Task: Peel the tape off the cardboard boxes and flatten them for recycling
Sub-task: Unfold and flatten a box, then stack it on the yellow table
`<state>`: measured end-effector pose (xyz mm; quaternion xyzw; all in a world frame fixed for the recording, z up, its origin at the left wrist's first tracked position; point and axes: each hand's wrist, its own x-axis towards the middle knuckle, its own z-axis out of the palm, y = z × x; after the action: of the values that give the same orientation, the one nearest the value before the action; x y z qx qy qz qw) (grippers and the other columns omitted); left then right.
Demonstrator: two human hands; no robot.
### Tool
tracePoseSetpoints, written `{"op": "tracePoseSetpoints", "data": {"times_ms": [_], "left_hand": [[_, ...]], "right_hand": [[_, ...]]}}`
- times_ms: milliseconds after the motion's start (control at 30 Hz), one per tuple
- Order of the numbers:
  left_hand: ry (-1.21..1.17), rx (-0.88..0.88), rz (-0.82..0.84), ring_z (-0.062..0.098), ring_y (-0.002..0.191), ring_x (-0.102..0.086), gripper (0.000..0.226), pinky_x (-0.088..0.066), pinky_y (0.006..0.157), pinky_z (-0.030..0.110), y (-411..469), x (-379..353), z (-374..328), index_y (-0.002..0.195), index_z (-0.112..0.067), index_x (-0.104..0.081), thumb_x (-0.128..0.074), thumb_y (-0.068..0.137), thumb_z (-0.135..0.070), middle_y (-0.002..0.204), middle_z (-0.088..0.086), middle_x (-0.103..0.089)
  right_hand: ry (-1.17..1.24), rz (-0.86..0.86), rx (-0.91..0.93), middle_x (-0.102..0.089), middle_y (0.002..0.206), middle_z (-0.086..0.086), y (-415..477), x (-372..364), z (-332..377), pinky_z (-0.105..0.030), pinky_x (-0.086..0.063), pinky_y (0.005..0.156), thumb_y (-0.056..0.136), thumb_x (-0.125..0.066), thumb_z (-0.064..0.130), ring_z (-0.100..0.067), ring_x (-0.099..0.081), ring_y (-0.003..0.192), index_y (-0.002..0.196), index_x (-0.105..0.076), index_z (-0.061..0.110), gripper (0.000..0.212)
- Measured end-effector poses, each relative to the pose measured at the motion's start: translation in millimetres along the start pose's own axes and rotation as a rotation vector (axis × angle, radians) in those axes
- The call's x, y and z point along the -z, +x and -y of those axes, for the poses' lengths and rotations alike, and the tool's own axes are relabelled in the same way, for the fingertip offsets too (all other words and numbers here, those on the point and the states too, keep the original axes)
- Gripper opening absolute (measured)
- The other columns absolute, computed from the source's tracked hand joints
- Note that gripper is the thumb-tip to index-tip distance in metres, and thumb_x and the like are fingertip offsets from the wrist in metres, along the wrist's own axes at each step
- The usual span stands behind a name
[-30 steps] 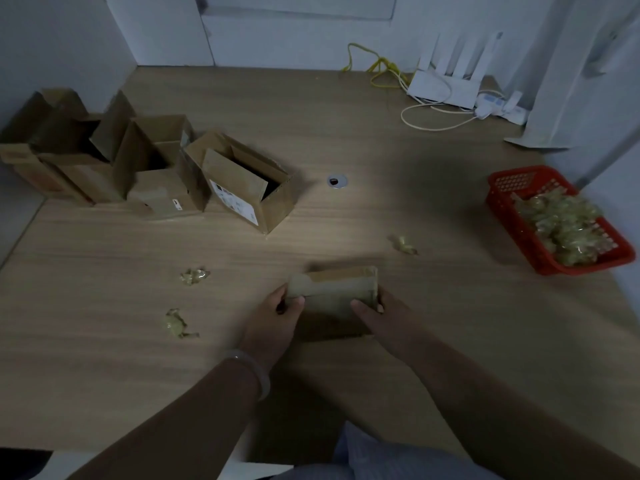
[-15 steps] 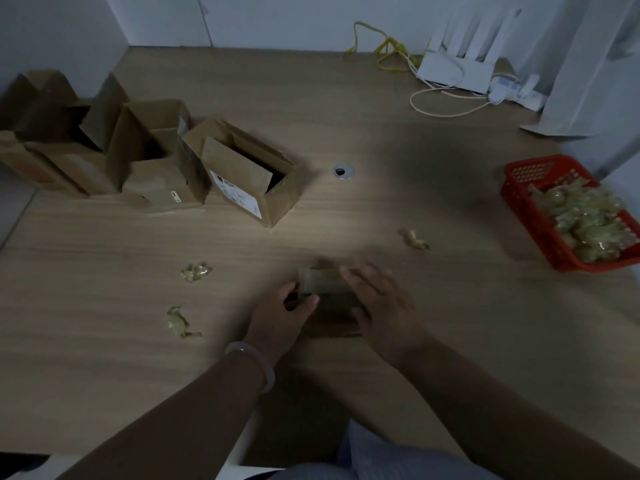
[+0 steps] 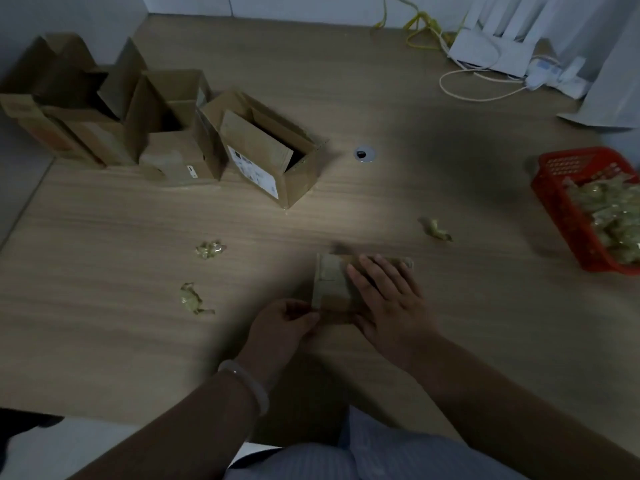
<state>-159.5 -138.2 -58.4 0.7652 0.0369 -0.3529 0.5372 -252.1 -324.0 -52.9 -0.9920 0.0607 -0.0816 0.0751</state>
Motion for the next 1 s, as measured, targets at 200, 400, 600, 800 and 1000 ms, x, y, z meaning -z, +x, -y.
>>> {"op": "tracePoseSetpoints", "data": {"times_ms": [200, 400, 600, 800, 1000], "left_hand": [[-0.084, 0.077, 0.006, 0.018, 0.067, -0.065, 0.008, -0.056, 0.069, 0.036, 2, -6, 8, 0.079, -0.013, -0.069, -0.068, 0.086, -0.016, 0.069, 0.004, -0.071], [0.209, -0.081, -0.052, 0.018, 0.07, -0.067, 0.017, -0.054, 0.072, 0.036, -3, -7, 5, 0.073, -0.018, -0.069, -0.065, 0.089, -0.025, 0.073, 0.002, -0.072], [0.384, -0.204, -0.046, -0.004, 0.055, -0.056, 0.024, -0.04, 0.054, 0.009, -7, 10, -15, 0.063, -0.025, -0.064, -0.067, 0.086, -0.019, 0.052, -0.016, -0.062], [0.548, -0.418, -0.145, 0.006, 0.07, -0.057, 0.011, -0.035, 0.06, 0.011, -1, 24, -39, 0.075, -0.025, -0.066, -0.066, 0.086, -0.025, 0.071, -0.011, -0.063], [0.588, -0.566, -0.242, 0.008, 0.073, -0.057, 0.011, -0.039, 0.066, 0.018, 12, 20, -45, 0.077, -0.023, -0.065, -0.075, 0.079, -0.028, 0.076, -0.01, -0.063]], "right_hand": [[-0.021, 0.016, 0.003, -0.037, 0.152, -0.002, -1, -2, -1, -0.05, -0.03, 0.11, 0.084, -0.053, 0.051, -0.023, -0.032, 0.141, 0.146, -0.039, 0.023, 0.07], [-0.02, -0.004, 0.012, -0.038, 0.151, -0.003, -1, -3, -1, -0.051, -0.031, 0.11, 0.083, -0.058, 0.049, -0.024, -0.033, 0.141, 0.146, -0.039, 0.022, 0.071], [-0.002, -0.011, 0.008, -0.039, 0.151, -0.003, -3, -2, -1, -0.05, -0.03, 0.111, 0.081, -0.062, 0.048, -0.023, -0.034, 0.14, 0.145, -0.042, 0.022, 0.072], [0.006, 0.014, 0.002, -0.037, 0.152, -0.003, -3, 0, 0, -0.049, -0.028, 0.113, 0.087, -0.049, 0.051, -0.023, -0.032, 0.141, 0.146, -0.039, 0.024, 0.066], [0.001, 0.024, 0.0, -0.037, 0.152, -0.003, -2, -1, 0, -0.05, -0.029, 0.112, 0.086, -0.053, 0.051, -0.023, -0.032, 0.142, 0.146, -0.04, 0.024, 0.067]]}}
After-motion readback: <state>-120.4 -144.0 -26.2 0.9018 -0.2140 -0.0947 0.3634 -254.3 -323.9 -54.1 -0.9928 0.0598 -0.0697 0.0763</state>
